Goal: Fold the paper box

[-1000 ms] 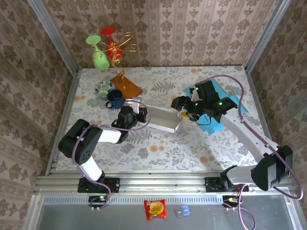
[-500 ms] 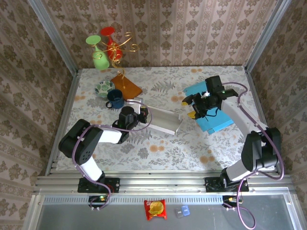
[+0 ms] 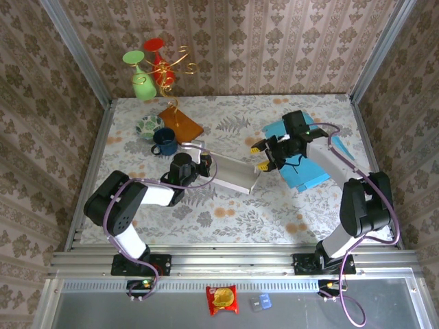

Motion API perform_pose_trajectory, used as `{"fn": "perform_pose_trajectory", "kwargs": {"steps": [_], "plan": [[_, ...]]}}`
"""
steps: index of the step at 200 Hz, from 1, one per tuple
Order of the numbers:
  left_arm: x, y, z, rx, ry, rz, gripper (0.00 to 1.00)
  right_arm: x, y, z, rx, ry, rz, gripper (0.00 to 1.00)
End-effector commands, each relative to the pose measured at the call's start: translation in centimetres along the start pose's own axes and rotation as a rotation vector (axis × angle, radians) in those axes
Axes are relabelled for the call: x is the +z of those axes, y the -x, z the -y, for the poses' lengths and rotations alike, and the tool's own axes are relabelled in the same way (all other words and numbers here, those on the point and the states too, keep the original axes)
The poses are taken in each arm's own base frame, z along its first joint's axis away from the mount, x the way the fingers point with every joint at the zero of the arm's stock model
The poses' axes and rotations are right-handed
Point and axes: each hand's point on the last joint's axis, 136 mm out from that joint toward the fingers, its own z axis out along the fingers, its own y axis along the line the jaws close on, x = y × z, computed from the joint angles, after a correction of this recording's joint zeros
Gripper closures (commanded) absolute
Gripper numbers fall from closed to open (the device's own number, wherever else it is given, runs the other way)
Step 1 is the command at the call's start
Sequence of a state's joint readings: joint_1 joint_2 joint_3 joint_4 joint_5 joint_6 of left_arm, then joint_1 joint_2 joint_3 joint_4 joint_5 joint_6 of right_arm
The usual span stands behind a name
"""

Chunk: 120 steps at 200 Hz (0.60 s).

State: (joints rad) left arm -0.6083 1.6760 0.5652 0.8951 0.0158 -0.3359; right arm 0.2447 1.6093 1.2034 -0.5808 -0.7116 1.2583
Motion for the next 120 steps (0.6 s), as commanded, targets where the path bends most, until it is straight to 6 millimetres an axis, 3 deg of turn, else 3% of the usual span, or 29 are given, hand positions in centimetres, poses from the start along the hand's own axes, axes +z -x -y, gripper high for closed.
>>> {"fn": "perform_pose_trajectory", "kwargs": {"steps": [1,57,95,120], "plan": [[-0.5,-2.7,-0.1,0.010,0.000,-0.079,1.00,0.7,-0.6,1.5,0.034,-0.034,-0.033,0.49],[-0.6,-2.9,0.1,0.012,-0.002,-0.083,1.00,1.2,-1.3,2.9,0.034,-0.083,-0.023,0.52],[-0.7,-2.8,0.1,0.015,-0.002,-0.080,1.00,0.5,-1.3,4.8,0.030,-0.119,0.008,0.48],[-0.8,-2.9,0.2,0.016,-0.006,-0.085,1.00,1.0,-1.2,4.9,0.055,-0.092,0.000,0.47]]}}
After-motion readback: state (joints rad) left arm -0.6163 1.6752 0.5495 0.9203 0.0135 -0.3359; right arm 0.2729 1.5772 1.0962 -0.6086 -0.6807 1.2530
